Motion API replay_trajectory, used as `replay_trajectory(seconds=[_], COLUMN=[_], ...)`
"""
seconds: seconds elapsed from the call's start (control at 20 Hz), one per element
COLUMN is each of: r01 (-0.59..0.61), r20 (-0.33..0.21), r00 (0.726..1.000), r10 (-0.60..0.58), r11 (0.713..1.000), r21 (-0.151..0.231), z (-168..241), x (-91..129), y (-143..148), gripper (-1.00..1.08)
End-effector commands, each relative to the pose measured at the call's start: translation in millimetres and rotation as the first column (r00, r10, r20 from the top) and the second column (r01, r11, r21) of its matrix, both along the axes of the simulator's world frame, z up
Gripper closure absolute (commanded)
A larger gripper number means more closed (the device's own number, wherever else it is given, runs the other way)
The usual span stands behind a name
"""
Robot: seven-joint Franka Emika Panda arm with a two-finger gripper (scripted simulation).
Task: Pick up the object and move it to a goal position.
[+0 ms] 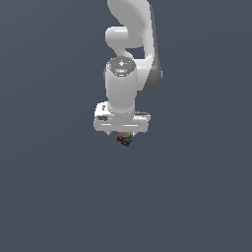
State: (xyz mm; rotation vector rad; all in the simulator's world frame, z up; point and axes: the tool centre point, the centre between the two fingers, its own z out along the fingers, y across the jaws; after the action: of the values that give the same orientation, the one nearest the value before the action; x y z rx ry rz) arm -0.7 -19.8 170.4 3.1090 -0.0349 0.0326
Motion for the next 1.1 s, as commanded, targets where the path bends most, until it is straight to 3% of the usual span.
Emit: replay_trajectory(seconds=[0.0,0.6,1.05], r01=[0.000,-0.011,0.072], r20=[0.000,-0.020,-0.020], r00=[1.000,1.000,0.997], r10=[0.000,0.011,-0.072], r11=[1.000,1.000,0.997], r21=[0.000,0.022,0.026], z=[0,-1,-14], x=[0,-5,-17], y=[0,3,7], gripper=[-0.92,-0.92,-0.92])
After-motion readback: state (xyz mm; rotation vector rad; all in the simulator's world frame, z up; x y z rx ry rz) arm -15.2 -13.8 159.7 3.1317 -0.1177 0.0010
